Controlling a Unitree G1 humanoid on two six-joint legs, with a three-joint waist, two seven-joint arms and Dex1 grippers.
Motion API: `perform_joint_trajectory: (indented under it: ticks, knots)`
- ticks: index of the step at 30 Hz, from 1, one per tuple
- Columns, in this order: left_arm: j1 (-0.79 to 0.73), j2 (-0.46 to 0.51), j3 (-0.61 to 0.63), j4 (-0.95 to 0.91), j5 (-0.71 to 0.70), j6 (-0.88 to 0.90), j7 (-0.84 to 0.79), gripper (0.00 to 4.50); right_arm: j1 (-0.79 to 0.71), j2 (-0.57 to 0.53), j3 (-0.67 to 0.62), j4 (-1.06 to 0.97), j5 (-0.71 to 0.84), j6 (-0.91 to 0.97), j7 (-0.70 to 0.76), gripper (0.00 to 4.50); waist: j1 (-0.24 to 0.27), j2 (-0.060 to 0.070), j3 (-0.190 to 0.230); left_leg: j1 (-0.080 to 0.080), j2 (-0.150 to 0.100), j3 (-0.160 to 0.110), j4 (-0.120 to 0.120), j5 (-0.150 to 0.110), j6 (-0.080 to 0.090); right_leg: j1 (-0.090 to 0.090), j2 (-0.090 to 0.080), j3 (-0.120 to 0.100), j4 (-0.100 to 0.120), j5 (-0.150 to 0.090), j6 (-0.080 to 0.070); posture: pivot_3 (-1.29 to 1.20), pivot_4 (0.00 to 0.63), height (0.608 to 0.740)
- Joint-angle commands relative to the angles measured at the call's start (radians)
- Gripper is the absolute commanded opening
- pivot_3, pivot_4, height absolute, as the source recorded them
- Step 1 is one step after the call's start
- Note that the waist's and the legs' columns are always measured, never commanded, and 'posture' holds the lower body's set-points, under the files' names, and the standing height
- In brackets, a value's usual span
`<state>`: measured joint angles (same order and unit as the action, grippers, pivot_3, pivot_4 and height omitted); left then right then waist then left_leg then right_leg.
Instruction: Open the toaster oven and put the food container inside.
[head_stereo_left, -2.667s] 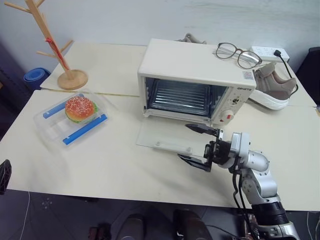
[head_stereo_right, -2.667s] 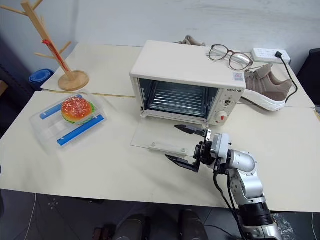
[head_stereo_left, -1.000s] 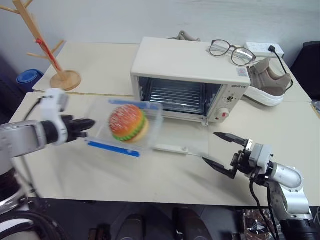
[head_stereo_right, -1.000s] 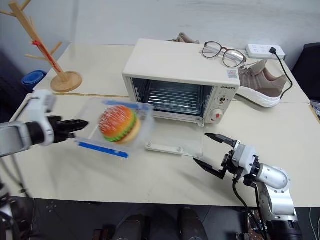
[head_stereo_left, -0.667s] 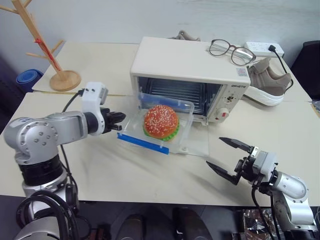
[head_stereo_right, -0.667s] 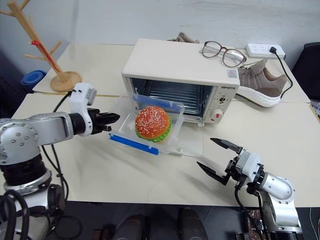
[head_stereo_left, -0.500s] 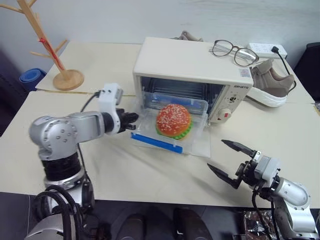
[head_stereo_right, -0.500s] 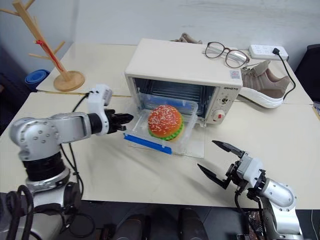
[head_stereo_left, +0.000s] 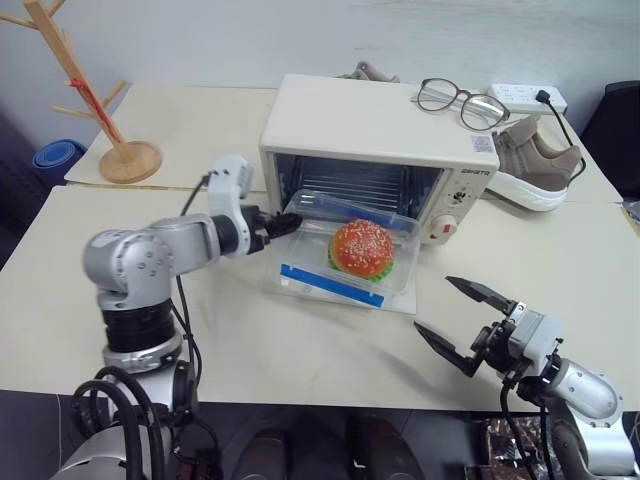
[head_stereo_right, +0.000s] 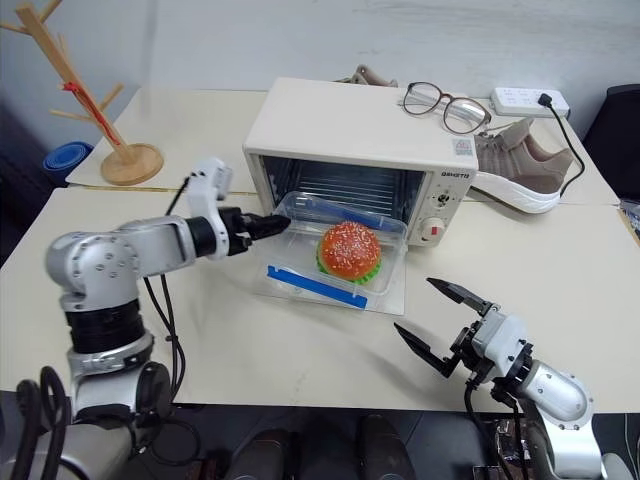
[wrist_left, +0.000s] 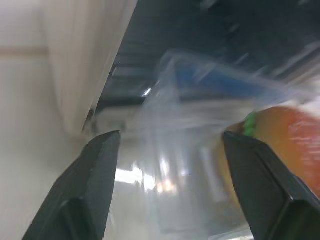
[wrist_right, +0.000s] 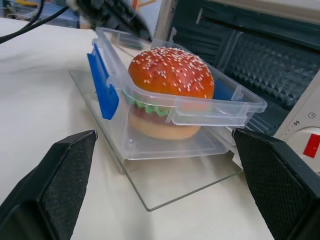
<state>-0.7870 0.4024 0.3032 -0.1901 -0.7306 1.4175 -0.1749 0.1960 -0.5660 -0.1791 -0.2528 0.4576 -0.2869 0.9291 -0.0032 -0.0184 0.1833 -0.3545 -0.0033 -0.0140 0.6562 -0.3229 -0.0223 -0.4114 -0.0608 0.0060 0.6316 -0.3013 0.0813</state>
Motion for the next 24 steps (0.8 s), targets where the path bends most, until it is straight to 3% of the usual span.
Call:
perform_joint_trajectory:
  ticks: [1, 2, 5, 7, 10, 13, 16, 24]
  knots:
    - [-0.001, 0.050, 0.015, -0.038, -0.043, -0.043, -0.100, 3.26, 0.014, -0.027, -0.026, -0.060, 0.048, 0.041, 0.012, 4.50, 0.002, 0.000, 0.000, 0.000, 0.000, 0.000, 0.000, 0.000, 0.000, 0.000, 0.000, 0.000, 0.000, 0.000, 0.000, 0.00, 0.150, 0.740]
    - [0.008, 0.081, 0.010, -0.042, -0.055, -0.048, -0.142, 3.26, 0.021, -0.039, -0.028, -0.073, 0.064, 0.063, 0.020, 4.50, 0.003, 0.000, 0.000, 0.000, 0.000, 0.000, 0.000, 0.000, 0.000, 0.001, 0.000, 0.000, 0.000, 0.000, 0.000, 0.00, 0.150, 0.740]
    - [0.206, 0.398, -0.060, -0.092, -0.050, -0.232, -0.577, 2.63, 0.075, -0.169, 0.028, -0.189, 0.128, 0.293, 0.076, 3.87, -0.015, 0.002, 0.001, 0.000, 0.000, 0.002, -0.001, 0.000, 0.001, -0.001, 0.000, 0.002, 0.000, 0.000, 0.000, 0.00, 0.150, 0.740]
    - [0.334, 0.468, -0.113, -0.104, -0.005, -0.404, -0.735, 2.06, 0.070, -0.195, 0.078, -0.236, 0.151, 0.391, 0.057, 3.26, -0.024, 0.002, 0.001, 0.002, 0.002, 0.003, -0.007, 0.001, 0.000, -0.001, 0.000, 0.002, -0.003, -0.001, -0.003, 0.00, 0.150, 0.740]
    - [0.460, 0.449, -0.189, -0.106, 0.069, -0.608, -0.828, 1.10, 0.023, -0.194, 0.138, -0.260, 0.135, 0.461, 0.042, 2.18, -0.011, 0.002, 0.001, 0.002, 0.002, 0.000, -0.005, 0.001, 0.000, 0.001, -0.001, 0.000, -0.003, -0.002, -0.004, 0.00, 0.150, 0.740]
    - [0.492, 0.387, -0.267, -0.105, 0.142, -0.723, -0.811, 0.17, -0.063, -0.164, 0.180, -0.239, 0.092, 0.479, 0.017, 1.14, 0.008, 0.002, 0.001, 0.001, 0.001, -0.001, -0.004, 0.001, 0.003, 0.002, -0.002, 0.000, -0.004, -0.001, -0.004, 0.00, 0.150, 0.740]
    - [0.463, 0.292, -0.315, -0.077, 0.190, -0.788, -0.760, 0.00, -0.162, -0.130, 0.207, -0.188, 0.042, 0.477, -0.006, 0.10, 0.022, 0.002, 0.001, -0.001, 0.000, -0.002, -0.003, -0.003, 0.011, 0.001, -0.003, 0.000, -0.005, 0.000, -0.003, 0.00, 0.150, 0.740]
    - [0.375, 0.133, -0.341, 0.044, 0.285, -0.864, -0.630, 0.00, -0.358, -0.073, 0.198, -0.058, -0.038, 0.469, -0.054, 0.04, 0.023, 0.002, 0.001, -0.004, 0.000, -0.001, 0.000, -0.003, 0.011, -0.001, -0.002, -0.001, -0.005, 0.001, -0.002, 0.00, 0.150, 0.740]
